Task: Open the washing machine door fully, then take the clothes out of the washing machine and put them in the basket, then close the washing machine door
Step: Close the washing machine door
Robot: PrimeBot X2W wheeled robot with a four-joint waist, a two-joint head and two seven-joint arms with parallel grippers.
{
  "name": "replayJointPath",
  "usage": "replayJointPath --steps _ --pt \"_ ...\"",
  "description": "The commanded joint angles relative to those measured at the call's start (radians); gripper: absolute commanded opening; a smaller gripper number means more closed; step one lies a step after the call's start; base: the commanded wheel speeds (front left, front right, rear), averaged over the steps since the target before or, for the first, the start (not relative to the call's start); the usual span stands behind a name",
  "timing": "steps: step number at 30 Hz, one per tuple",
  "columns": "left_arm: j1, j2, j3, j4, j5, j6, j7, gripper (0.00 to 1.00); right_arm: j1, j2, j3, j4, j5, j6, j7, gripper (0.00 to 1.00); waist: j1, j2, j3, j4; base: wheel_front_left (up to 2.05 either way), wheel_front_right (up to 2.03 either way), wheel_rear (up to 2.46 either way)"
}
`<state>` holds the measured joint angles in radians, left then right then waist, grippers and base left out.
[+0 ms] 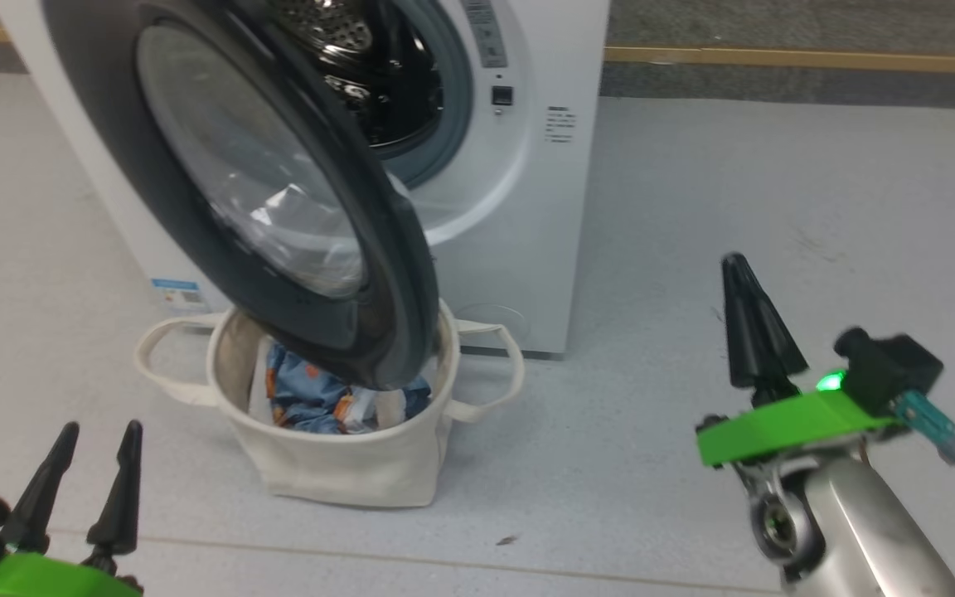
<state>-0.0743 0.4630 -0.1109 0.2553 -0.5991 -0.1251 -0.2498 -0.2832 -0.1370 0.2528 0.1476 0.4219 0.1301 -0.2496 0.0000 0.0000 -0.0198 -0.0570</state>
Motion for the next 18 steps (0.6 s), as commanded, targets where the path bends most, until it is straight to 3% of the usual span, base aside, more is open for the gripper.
replayJointPath --steps 1,7,18 --pt "-0.066 0.020 0.050 -0.021 0.012 -0.006 -0.012 1.00 -0.062 -0.002 0.034 -0.031 0.016 0.001 -0.008 0.00 0.0000 0.0000 -0.005 0.028 0.00 0.00 0.00" --pt "-0.124 -0.024 0.013 -0.008 0.079 -0.006 -0.012 1.00 -0.188 0.008 0.120 -0.017 0.091 0.001 0.021 0.00 0.0000 0.0000 -0.002 0.122 0.00 0.00 0.00" --pt "-0.167 -0.085 -0.100 0.016 0.109 -0.006 -0.012 1.00 -0.331 0.080 0.235 0.148 0.086 0.001 0.031 0.00 0.0000 0.0000 -0.016 0.268 0.00 0.00 0.00"
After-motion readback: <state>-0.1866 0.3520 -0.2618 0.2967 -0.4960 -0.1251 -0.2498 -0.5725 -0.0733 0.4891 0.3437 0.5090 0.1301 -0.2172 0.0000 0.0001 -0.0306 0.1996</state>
